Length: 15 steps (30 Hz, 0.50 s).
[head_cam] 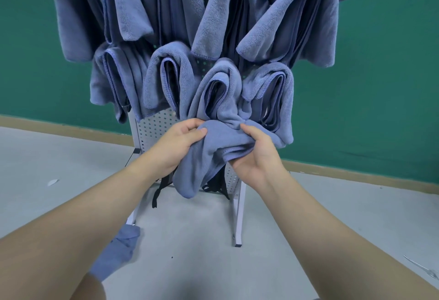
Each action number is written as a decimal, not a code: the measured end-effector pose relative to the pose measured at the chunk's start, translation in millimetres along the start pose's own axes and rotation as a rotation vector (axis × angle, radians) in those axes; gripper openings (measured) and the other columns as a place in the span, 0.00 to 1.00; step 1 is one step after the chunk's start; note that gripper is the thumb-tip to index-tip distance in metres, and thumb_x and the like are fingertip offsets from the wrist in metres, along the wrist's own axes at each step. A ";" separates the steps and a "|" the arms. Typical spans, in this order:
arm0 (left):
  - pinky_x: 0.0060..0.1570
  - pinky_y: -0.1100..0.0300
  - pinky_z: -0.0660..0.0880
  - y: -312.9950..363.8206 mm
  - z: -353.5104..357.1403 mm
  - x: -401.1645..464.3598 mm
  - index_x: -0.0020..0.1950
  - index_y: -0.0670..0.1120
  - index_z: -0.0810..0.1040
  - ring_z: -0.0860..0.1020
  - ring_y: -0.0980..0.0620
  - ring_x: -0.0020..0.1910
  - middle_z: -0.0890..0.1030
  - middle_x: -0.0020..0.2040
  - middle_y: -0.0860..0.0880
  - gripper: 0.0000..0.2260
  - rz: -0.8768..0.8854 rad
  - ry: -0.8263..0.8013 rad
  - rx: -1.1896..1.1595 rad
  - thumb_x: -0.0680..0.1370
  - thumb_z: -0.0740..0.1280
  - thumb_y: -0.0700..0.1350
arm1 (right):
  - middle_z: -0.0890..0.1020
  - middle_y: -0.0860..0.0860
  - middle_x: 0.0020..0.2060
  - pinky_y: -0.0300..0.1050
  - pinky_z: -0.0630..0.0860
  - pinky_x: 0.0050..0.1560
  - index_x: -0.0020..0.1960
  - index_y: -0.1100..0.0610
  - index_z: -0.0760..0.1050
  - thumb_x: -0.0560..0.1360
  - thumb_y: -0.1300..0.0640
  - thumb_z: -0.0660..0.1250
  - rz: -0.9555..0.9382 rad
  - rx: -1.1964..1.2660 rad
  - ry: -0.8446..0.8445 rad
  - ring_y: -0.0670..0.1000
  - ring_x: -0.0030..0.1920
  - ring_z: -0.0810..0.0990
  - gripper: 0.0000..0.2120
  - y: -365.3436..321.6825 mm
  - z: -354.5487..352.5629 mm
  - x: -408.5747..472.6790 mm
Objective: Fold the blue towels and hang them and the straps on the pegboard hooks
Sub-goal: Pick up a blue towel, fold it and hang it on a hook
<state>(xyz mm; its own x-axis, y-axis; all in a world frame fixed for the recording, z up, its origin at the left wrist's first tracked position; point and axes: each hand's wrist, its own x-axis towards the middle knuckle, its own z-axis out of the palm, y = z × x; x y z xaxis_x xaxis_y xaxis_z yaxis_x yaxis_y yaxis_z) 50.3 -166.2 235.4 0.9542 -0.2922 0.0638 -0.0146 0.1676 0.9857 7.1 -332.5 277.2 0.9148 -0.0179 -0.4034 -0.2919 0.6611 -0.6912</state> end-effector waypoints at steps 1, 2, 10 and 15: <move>0.49 0.60 0.80 0.2 -0.9 0.6 0.53 0.42 0.80 0.83 0.53 0.43 0.86 0.45 0.47 0.08 0.007 0.006 -0.018 0.85 0.61 0.38 | 0.76 0.58 0.52 0.37 0.59 0.40 0.60 0.64 0.74 0.81 0.57 0.63 -0.004 0.008 0.003 0.51 0.38 0.72 0.12 0.8 0.8 1.8; 0.51 0.59 0.80 0.7 -1.6 1.2 0.54 0.42 0.80 0.83 0.52 0.44 0.85 0.46 0.46 0.08 0.013 0.006 -0.033 0.85 0.61 0.38 | 0.80 0.61 0.56 0.38 0.68 0.42 0.62 0.67 0.75 0.82 0.58 0.63 -0.017 0.008 0.006 0.54 0.42 0.77 0.14 1.3 0.4 3.6; 0.55 0.57 0.80 6.5 6.5 5.3 0.58 0.42 0.80 0.84 0.50 0.51 0.86 0.51 0.45 0.08 0.030 -0.020 -0.063 0.85 0.61 0.38 | 0.76 0.54 0.35 0.38 0.66 0.31 0.45 0.60 0.74 0.79 0.63 0.60 -0.038 0.102 0.076 0.52 0.30 0.74 0.05 -2.6 4.4 -0.2; 0.58 0.54 0.79 15.6 15.3 1.9 0.58 0.43 0.81 0.84 0.49 0.52 0.86 0.53 0.44 0.08 0.078 -0.083 0.002 0.85 0.61 0.39 | 0.74 0.54 0.40 0.40 0.57 0.33 0.45 0.58 0.70 0.75 0.61 0.60 -0.065 0.111 0.085 0.52 0.32 0.65 0.01 -8.7 -0.9 -1.2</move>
<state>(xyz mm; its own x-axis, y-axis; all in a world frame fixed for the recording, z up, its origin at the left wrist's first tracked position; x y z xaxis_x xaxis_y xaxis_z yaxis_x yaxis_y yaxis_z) 47.3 -178.5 253.3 0.9223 -0.3552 0.1526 -0.0884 0.1906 0.9777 8.3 -338.9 283.2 0.9027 -0.1235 -0.4122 -0.1958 0.7351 -0.6491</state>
